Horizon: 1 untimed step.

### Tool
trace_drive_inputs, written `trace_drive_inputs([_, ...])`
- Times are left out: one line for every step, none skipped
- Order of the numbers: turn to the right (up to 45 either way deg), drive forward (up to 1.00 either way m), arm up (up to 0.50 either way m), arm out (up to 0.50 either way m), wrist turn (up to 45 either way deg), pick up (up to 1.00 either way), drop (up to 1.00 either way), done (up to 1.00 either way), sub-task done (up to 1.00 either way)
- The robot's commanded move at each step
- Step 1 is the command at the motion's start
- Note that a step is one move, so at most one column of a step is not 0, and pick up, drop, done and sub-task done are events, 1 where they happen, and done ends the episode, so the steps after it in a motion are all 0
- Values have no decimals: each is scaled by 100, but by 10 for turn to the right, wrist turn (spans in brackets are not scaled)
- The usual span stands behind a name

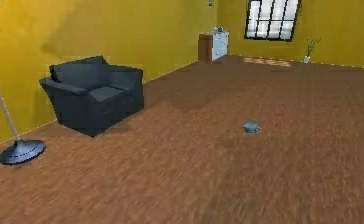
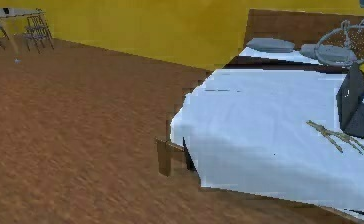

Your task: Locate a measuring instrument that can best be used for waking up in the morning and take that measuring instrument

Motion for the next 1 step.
trace_drive_inputs([90, 0, 0, 0, 0, 0, 0, 0, 0])
